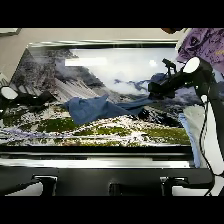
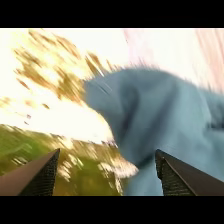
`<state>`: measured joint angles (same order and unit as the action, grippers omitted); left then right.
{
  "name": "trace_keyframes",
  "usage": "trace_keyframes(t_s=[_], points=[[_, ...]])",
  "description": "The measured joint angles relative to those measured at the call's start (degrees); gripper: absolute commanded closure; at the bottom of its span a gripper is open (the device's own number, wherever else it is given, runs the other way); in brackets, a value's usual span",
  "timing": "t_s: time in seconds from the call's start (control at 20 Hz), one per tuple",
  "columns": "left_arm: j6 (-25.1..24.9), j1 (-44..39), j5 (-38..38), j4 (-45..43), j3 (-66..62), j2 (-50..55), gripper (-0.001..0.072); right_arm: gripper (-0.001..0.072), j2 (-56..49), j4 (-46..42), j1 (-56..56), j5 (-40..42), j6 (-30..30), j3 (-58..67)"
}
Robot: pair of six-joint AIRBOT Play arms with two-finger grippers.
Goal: Fold the clothes and pants, and hang the long-sleeved shirts on hangers.
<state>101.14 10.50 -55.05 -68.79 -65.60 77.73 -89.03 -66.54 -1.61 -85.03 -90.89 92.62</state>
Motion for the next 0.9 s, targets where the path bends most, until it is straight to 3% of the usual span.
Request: trace_keyframes(t_s=[0.45,0.6,0.7,0.8,0.85,0.9], points=[[-17.2,4.0,5.2,25.9,-0.4,15.3,-0.0002,0.0682,1.2,-1.9,0.0,-2.6,-0.9,0.0],[-20.9,3.1,6.2,31.6,-2.4,19.7,0.0001,0.0682,1.3,-2.1,0.0,-2.6,-1.4,0.0],[-22.0,2.0,6.6,33.6,-4.3,22.3,0.0271,0.0682,1.3,-2.1,0.0,-2.6,-1.7,0.0],[-22.6,0.8,7.0,34.6,-5.7,24.1,0.0487,0.0682,1.3,-2.1,0.0,-2.4,-1.7,0.0],[-22.7,0.3,6.8,34.9,-6.3,24.7,0.0675,0.0682,1.3,-2.1,0.0,-2.4,-1.7,0.0],[-22.8,0.0,6.3,35.3,-6.9,25.2,0.0691,0.0682,1.3,-2.1,0.0,-2.4,-1.8,0.0]])
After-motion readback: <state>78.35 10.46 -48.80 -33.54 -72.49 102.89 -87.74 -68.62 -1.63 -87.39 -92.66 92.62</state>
